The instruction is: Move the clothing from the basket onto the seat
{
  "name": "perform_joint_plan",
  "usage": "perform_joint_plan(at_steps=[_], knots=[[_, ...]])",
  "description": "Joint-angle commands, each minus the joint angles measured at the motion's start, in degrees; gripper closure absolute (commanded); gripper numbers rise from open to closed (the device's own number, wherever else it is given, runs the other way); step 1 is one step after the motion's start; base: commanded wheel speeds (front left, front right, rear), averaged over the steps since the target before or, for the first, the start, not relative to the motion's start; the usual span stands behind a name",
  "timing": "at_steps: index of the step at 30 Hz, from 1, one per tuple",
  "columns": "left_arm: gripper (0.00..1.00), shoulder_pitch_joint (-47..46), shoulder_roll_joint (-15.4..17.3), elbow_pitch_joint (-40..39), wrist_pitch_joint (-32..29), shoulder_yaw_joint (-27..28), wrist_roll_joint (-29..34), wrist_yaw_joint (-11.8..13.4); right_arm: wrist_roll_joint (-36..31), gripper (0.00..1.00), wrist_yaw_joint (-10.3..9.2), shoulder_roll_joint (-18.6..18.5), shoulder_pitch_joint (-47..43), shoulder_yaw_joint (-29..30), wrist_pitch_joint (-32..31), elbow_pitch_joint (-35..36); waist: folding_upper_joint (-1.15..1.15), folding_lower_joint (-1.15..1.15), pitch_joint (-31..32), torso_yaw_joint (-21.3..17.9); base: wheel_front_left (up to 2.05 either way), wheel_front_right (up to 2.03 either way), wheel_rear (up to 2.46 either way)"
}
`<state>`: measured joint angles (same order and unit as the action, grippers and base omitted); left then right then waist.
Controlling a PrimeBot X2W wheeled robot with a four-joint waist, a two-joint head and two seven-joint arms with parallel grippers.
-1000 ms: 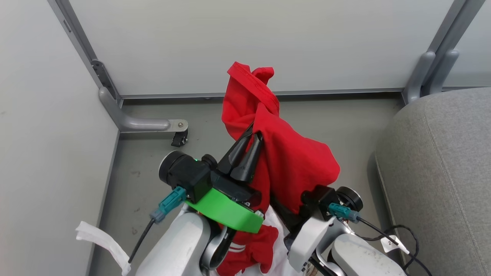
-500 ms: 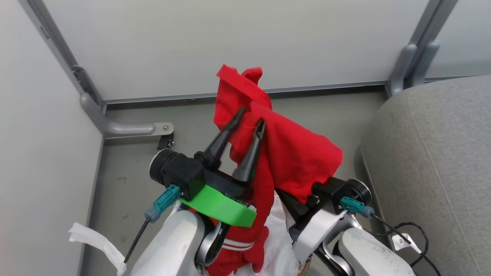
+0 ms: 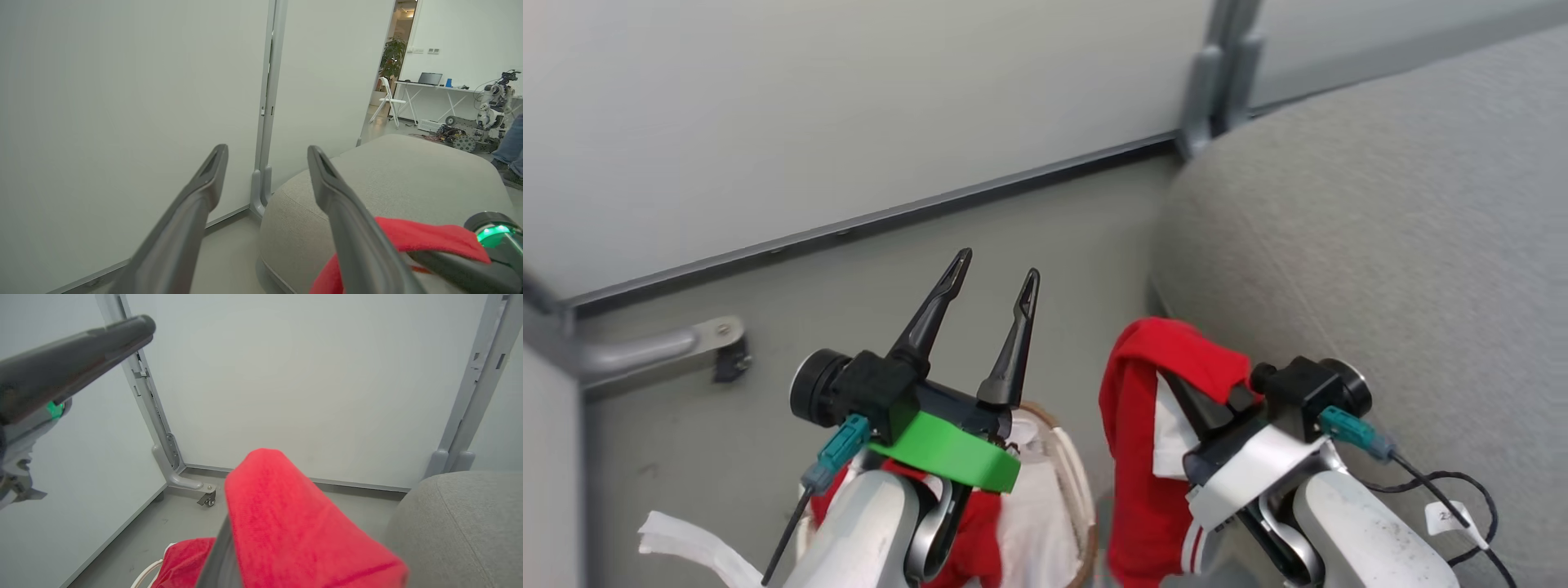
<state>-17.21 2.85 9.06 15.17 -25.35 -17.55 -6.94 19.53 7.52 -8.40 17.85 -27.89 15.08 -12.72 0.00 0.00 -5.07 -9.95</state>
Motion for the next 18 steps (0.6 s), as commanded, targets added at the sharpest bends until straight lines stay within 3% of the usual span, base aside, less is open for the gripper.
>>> perform_joint_plan(at_steps=[1,9,18], knots=[[0.00,1.0,0.2,-0.3,0.0,0.5,0.0,-0.2,-0.4,1.00,-0.07,-0.6,-0.8,1.0,0.1,0.7,0.00,0.00,-2.7,-11.0,0.00,0.00,0.00],[0.00,0.4,0.2,-0.3,0.0,1.7,2.6,-0.5,-2.3,1.00,-0.07,-4.7,4.9,3.5,0.1,1.6,0.00,0.00,-7.7,-17.2,0.00,0.00,0.00],[0.00,-5.2,0.3,0.0,0.0,-0.7,5.5,-0.6,-4.3,1.00,-0.07,-13.5,21.3,13.2,0.1,-0.2,0.00,0.00,-19.4,-13.7,0.00,0.00,0.00]])
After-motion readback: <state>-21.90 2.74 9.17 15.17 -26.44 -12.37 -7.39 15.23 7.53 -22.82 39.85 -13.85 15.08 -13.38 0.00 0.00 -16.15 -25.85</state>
